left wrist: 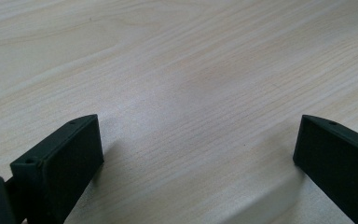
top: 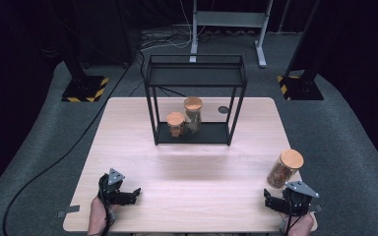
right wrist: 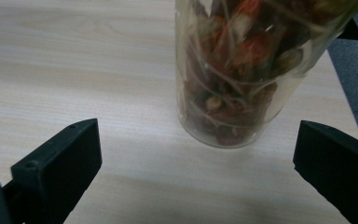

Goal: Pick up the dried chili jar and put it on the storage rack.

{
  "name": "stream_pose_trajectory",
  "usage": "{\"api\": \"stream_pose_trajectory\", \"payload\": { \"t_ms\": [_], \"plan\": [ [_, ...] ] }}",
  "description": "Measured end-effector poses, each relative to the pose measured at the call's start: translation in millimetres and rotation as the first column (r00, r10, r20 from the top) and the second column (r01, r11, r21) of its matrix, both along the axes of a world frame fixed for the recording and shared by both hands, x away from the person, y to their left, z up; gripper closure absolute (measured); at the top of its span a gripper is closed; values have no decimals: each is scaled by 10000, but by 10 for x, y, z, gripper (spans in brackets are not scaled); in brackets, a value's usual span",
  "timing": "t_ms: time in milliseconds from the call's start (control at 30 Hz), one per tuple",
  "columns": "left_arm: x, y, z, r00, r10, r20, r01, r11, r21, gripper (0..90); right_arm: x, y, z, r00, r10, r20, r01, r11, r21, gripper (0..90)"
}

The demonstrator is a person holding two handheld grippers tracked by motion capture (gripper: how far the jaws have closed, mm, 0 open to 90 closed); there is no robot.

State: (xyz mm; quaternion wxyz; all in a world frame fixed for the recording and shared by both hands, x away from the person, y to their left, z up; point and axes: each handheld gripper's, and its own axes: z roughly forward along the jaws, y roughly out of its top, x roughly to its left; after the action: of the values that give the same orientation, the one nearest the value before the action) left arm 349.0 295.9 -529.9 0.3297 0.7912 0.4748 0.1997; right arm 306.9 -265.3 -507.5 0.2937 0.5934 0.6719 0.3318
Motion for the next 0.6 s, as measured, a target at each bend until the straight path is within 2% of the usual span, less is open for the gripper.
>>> {"api": "stream_pose_trajectory", "payload": {
  "t_ms": [167,300,600],
  "plan": [
    [1,1,0,10000,-4,-3,4,10000,-5,7,26,-40,47,9986,-13,532,-1,9996,266,1],
    [1,0,-1,10000,3,0,-3,10000,-17,7,52,-49,109,9944,-43,1052,25,9998,171,1],
    [1,0,0,10000,3,-7,-3,10000,-17,7,188,-111,266,9864,-5,1641,8,10000,-17,0]
  ]
}}
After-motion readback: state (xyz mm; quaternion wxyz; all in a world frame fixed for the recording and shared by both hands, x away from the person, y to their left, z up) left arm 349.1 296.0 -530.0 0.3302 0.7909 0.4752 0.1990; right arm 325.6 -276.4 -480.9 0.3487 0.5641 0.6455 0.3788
